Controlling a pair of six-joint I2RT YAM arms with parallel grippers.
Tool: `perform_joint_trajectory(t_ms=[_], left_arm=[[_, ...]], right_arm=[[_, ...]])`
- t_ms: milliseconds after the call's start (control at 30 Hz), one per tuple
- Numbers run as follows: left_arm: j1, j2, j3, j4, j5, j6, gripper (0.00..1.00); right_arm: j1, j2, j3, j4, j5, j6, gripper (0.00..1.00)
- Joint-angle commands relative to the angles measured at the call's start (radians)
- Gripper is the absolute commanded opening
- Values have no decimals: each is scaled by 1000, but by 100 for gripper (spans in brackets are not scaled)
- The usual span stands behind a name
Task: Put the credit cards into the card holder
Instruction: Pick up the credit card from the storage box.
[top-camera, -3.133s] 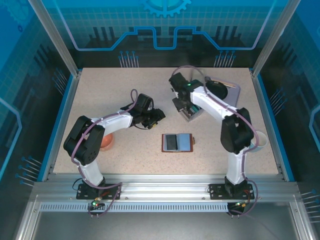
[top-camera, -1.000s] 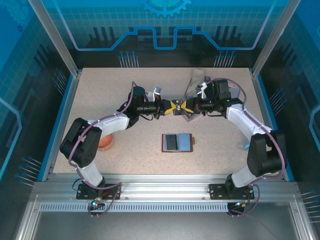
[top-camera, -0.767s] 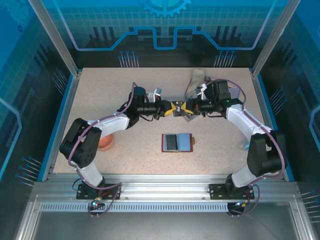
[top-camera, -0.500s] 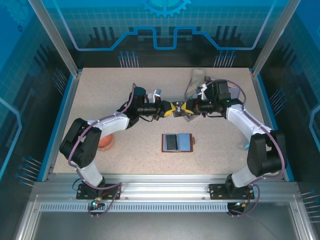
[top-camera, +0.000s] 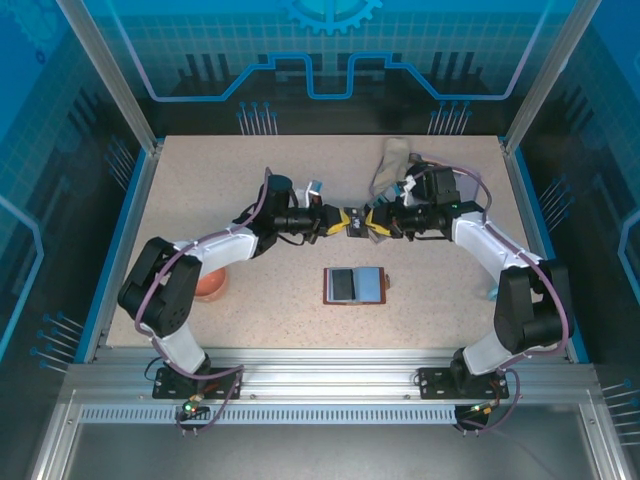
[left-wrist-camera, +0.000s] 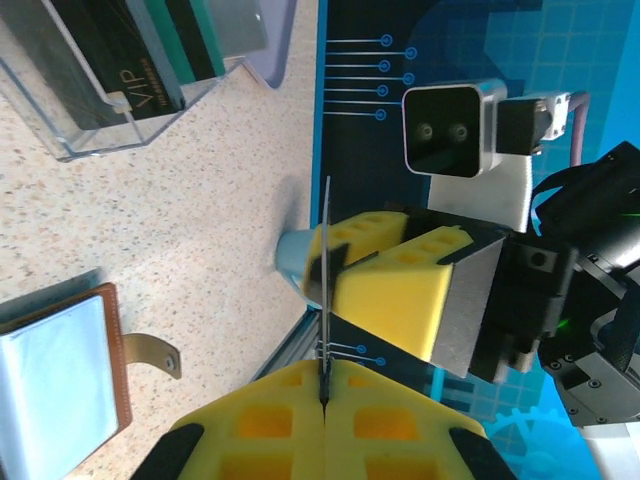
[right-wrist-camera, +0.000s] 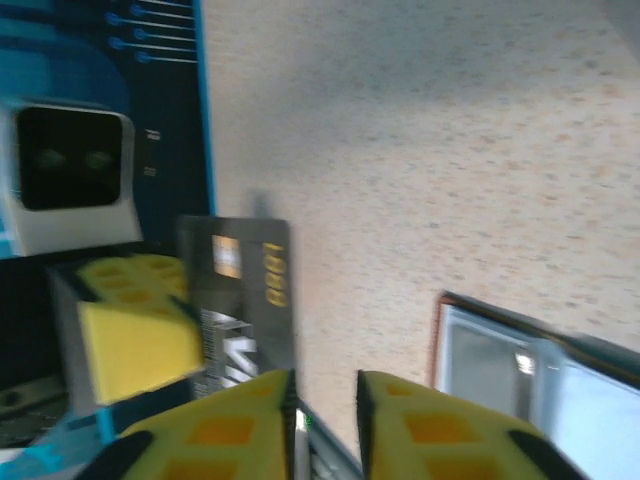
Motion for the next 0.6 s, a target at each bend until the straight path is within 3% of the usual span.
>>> perform_joint_trajectory(t_ms=[0,100,167,400,567], left_arm=[[3,-52,-38,-120,-21,118,0],[-16,-72,-73,-232,-47,214,0],[-40,-83,-91,-284,-76,266,0],[-107,-63,-148,-284,-153,308,0],[-129,-36,-149,-270,-184,308,0]], right_arm=[[1,-48,-35,-173,164,-101,36],[45,-72,-67,-273,329,-177,50],[72,-73,-95,-285,363,-200,54],[213,-23,-99,-354,603,-209,62],[258,47,-81,-370,650,-206,63]])
